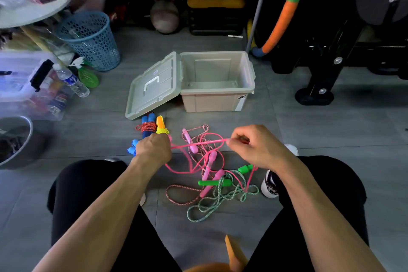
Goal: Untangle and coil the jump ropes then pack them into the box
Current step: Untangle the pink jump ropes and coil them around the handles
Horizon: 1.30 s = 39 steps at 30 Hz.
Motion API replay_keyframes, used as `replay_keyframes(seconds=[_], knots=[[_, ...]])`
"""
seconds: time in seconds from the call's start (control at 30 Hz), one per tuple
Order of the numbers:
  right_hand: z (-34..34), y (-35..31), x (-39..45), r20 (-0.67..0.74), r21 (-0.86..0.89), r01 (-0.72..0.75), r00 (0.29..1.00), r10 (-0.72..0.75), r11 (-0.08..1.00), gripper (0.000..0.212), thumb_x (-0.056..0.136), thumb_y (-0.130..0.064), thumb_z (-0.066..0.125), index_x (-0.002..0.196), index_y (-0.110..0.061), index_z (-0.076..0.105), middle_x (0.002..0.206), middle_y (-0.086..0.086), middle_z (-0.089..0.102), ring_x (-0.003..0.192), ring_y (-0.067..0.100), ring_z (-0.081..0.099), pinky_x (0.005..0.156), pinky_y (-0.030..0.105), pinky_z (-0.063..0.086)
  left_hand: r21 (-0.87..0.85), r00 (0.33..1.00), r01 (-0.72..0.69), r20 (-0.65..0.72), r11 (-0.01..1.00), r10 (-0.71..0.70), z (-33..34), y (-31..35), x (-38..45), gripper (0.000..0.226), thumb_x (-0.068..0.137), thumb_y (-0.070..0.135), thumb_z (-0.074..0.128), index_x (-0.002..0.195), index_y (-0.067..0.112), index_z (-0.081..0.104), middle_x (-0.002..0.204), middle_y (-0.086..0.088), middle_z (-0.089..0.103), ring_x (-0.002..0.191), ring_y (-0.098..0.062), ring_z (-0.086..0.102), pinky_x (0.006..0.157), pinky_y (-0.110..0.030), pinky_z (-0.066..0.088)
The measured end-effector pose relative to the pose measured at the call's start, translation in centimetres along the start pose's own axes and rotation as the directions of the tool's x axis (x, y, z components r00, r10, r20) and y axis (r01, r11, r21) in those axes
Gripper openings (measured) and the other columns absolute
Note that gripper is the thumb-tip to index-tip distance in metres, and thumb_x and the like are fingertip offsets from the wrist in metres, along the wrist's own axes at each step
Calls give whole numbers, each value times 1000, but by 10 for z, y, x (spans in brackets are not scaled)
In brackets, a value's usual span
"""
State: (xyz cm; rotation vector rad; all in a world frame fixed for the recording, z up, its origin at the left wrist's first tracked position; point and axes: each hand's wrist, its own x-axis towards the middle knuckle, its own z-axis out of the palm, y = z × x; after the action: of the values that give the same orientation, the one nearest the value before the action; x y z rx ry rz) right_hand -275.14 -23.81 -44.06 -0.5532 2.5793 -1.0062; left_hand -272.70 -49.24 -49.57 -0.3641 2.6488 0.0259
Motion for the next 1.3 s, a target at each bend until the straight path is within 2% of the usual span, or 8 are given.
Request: replay_keyframes(seconds=[0.2, 0.33, 0.47, 0.6, 0.77, 0.97, 1.1, 1.3], knots=[[9, 2, 5, 102, -25, 50, 994, -47, 998, 30, 93, -31, 58, 65, -23, 58, 48, -12, 50, 49, 8, 39, 51, 29, 34, -498, 925, -380, -192, 780, 328, -12, 22, -21, 32, 75, 46, 76, 105, 35, 72, 109, 10, 70, 101, -13, 64, 89, -31, 50], [16, -3, 6, 168, -9, 44, 985, -42, 999, 27, 95, -32, 58, 70, -21, 61, 50, -7, 50, 47, 9, 41, 50, 31, 34, -417, 784, -615, -419, 669, 458, -6, 36, -30, 28, 79, 55, 55, 97, 40, 71, 87, 10, 68, 81, -16, 63, 69, -36, 52], [13, -2, 6, 157, -86, 9, 988, 5, 996, 28, 92, -39, 58, 78, -15, 64, 60, -1, 59, 52, 12, 48, 54, 35, 42, -148, 878, -302, -427, 942, 214, -9, 36, -21, 21, 92, 35, 54, 105, 31, 69, 101, 0, 64, 90, -24, 64, 63, -29, 42], [4, 5, 7, 120, -92, -63, 990, 74, 994, 25, 91, -33, 56, 68, -23, 60, 59, -5, 60, 54, 11, 51, 56, 31, 44, -35, 981, 161, -104, 986, -163, 2, 12, -4, 35, 91, 13, 49, 126, 17, 56, 119, -6, 64, 106, -27, 64, 76, -32, 47], [9, 4, 7, 134, -68, -20, 991, 29, 997, 25, 95, -29, 53, 72, -22, 62, 57, -6, 55, 54, 13, 45, 56, 33, 41, -270, 992, -118, -75, 956, 101, 3, 20, -5, 34, 84, 38, 65, 117, 30, 63, 114, 0, 65, 104, -26, 63, 83, -34, 51], [16, -3, 9, 168, -57, 24, 986, -14, 998, 28, 97, -32, 56, 72, -21, 60, 54, -4, 47, 47, 9, 38, 51, 32, 32, -592, 819, -573, -396, 566, 415, -4, 38, -27, 23, 77, 42, 68, 94, 29, 77, 84, 11, 69, 81, -12, 65, 76, -29, 52], [12, -2, 8, 134, -104, -22, 990, 36, 994, 28, 94, -31, 55, 72, -14, 62, 60, 3, 61, 54, 22, 51, 53, 36, 41, -481, 840, -520, -440, 706, 318, -5, 33, -22, 16, 82, 39, 64, 92, 35, 74, 91, 8, 68, 86, -18, 63, 73, -34, 52], [0, 3, 5, 28, -121, -74, 997, 78, 990, 33, 91, -33, 55, 60, -22, 54, 54, -3, 55, 54, 15, 50, 55, 33, 42, -133, 980, -15, -201, 991, -12, -2, 13, 0, 33, 90, 15, 47, 121, 28, 50, 109, -9, 60, 94, -33, 62, 69, -36, 46]])
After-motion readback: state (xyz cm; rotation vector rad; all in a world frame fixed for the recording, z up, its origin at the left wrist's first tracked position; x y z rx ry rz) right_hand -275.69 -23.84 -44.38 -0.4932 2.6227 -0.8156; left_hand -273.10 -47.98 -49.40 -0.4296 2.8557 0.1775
